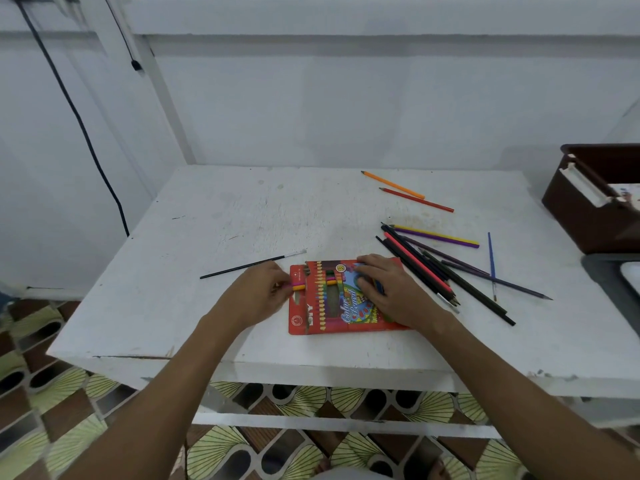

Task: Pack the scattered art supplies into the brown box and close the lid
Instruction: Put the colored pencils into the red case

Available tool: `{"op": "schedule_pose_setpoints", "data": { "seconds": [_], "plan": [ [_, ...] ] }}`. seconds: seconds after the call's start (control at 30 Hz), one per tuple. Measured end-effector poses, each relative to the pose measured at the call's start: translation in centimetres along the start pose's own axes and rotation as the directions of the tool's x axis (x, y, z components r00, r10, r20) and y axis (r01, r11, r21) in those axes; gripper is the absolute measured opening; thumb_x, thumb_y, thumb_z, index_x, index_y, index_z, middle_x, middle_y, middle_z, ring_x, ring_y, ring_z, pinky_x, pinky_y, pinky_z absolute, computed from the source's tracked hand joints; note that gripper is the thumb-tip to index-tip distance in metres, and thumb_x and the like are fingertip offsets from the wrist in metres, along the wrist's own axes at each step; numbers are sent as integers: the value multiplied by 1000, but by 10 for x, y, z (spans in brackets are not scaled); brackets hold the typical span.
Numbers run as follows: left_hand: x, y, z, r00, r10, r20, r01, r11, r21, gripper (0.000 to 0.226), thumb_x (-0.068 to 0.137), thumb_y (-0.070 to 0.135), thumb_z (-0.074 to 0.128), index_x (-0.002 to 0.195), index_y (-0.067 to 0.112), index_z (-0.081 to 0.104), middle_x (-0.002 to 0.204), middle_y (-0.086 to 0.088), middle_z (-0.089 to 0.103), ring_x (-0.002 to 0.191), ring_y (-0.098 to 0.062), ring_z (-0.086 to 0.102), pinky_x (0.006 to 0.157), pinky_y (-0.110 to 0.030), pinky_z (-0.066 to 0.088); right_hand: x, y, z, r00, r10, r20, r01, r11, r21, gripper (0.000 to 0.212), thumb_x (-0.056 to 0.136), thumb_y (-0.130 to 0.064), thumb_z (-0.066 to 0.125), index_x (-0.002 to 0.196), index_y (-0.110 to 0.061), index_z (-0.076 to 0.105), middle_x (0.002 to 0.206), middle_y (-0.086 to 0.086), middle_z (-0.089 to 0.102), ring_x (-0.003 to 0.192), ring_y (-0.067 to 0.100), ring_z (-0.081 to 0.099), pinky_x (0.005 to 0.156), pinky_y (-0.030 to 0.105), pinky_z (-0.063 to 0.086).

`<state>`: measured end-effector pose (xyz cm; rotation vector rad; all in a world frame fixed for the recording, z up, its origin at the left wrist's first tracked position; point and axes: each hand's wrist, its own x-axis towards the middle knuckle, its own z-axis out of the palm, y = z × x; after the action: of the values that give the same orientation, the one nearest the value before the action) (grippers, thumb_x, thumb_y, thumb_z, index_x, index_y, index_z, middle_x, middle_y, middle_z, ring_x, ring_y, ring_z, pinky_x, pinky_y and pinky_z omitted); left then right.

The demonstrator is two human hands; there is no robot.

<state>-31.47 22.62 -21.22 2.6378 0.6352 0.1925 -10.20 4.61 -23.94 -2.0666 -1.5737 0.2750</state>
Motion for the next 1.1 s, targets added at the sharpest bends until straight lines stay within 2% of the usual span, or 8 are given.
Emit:
{"op": "schedule_pose_setpoints", "data": {
  "seconds": [0.13,0.27,0.37,0.5,0.73,0.87,1.0,1.1],
  "plan": [
    [11,16,8,999,29,-22,-29,999,-25,20,93,21,59,104,14,72,98,-2,66,89,-15,60,73,-19,40,-1,-1,1,1000,8,-8,-8,1000,8,40,97,-33,50,130,-12,55,141,4,48,134,17,37,112,34,32],
    [13,23,11,999,7,-38,-10,996,-86,17,92,19,60,105,14,71,101,0,69,88,-11,61,72,-9,40,-3,2,-1,1000,19,-5,-19,1000,18,40,97,-35,48,129,-13,56,141,3,48,134,16,37,111,35,33],
    [8,16,0,999,-41,-5,40,991,-126,28,88,22,67,115,18,68,104,2,65,92,-9,58,77,-19,46,-5,3,-2,1000,20,-10,-20,1000,19,39,97,-34,49,128,-12,56,140,4,48,134,17,37,111,34,33],
    [12,9,-4,992,-121,20,122,990,-64,21,87,28,68,104,17,73,90,5,63,77,-5,55,63,-14,39,-6,2,-2,1000,15,-18,-15,999,31,38,96,-32,50,127,-11,57,139,4,49,133,16,38,111,34,34],
    [21,27,10,996,-90,-5,89,992,-90,18,87,26,65,98,15,72,89,4,65,76,-4,54,61,-5,32,-14,4,-3,999,27,-29,-26,999,32,37,97,-32,50,128,-12,57,140,3,49,133,15,37,111,31,32],
    [21,28,10,995,-95,-4,94,990,-109,21,87,32,66,101,18,73,87,5,59,78,-6,53,62,-8,33,-25,5,-2,998,44,-51,-43,998,37,38,97,-32,49,128,-12,57,141,3,48,135,15,35,110,27,29],
    [24,38,18,999,4,39,0,996,-87,23,92,22,59,111,19,71,95,0,63,84,-10,58,66,-6,34,-38,7,-4,995,73,-67,-69,996,53,38,97,-31,49,129,-13,55,142,2,47,136,15,33,111,31,30],
    [30,49,29,999,22,49,-17,994,-106,25,93,21,58,115,18,69,101,-1,64,89,-12,60,73,-15,42,-51,12,-10,991,105,-84,-101,994,51,38,97,-32,49,130,-14,55,142,1,46,137,15,32,112,31,30]
  ]
}}
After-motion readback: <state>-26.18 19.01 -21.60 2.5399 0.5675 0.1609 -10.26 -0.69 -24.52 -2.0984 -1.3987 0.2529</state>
